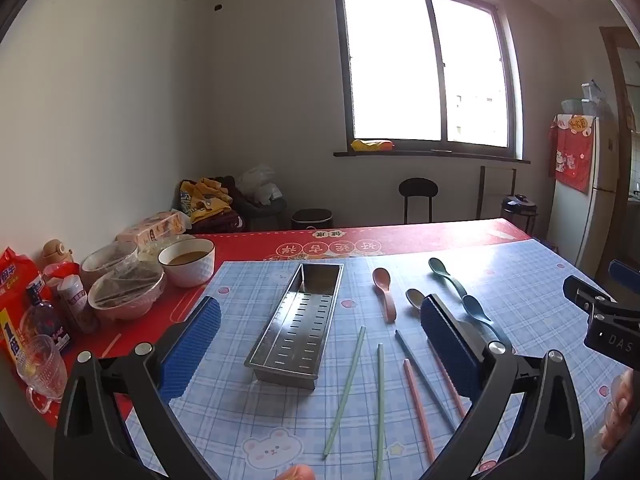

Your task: Organize utensils

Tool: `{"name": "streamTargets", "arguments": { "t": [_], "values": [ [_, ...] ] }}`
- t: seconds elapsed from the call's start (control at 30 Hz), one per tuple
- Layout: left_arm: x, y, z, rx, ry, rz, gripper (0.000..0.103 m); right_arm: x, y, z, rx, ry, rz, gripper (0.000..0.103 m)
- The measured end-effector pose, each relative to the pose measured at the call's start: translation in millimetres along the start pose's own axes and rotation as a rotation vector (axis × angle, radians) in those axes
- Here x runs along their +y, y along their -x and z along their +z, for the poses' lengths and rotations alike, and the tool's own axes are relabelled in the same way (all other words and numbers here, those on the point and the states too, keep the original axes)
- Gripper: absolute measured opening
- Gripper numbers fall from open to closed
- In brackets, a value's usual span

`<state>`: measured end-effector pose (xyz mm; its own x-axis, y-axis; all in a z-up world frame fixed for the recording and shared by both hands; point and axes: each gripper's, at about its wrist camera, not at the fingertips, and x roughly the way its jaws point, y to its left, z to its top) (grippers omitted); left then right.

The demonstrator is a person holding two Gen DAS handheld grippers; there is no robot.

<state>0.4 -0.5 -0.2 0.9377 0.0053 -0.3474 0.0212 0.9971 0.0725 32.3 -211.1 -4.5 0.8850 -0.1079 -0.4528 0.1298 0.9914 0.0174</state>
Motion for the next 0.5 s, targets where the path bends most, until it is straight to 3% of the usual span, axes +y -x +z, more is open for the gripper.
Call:
{"name": "streamTargets", "arguments": {
  "t": [0.5],
  "values": [
    [-2.6,-0.9,3.4,-0.005,-0.001,-0.006,0.098,-3.3,-0.7,0.5,-0.017,-0.007,-0.007,0.092]
  ]
}}
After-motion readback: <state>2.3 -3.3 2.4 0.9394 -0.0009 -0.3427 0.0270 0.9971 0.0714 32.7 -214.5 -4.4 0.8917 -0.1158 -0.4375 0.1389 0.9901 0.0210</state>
